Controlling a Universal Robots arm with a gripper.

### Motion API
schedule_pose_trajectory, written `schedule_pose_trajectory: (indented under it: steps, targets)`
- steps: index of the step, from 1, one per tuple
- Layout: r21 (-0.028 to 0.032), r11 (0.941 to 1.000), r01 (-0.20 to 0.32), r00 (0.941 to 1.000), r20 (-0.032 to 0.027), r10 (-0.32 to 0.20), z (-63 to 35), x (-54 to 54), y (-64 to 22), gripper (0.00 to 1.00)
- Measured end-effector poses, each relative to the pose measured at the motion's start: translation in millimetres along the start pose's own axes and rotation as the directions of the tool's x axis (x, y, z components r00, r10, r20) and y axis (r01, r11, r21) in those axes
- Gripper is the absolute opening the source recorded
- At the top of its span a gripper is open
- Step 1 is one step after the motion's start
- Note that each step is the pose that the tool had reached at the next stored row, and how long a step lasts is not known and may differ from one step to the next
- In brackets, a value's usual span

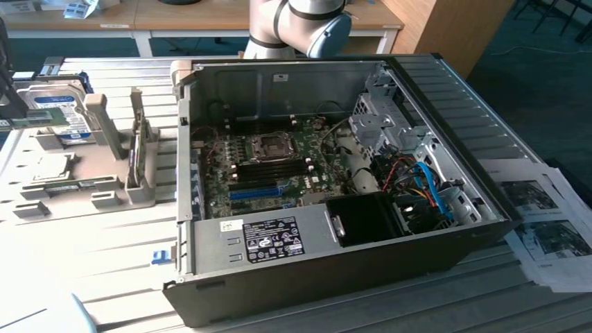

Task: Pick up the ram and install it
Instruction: 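Pick up the ram and move it above insertion slot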

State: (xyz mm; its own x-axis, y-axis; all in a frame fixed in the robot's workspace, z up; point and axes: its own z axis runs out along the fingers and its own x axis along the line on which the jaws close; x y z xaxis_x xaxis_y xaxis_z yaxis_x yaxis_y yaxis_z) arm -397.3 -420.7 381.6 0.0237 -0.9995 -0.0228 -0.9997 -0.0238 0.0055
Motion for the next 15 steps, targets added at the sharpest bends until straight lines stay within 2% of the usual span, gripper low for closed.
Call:
schedule_pose_trajectory:
  steps: [9, 15]
  targets:
    - [-0.0005, 1.0000, 0.000, 1.0000, -0.0003, 0.000, -0.3, 0.0, -0.4, 0.12]
    - [-0.0026, 1.0000, 0.000, 1.0000, -0.0001, 0.000, -0.4, 0.1, -6.5, 0.12]
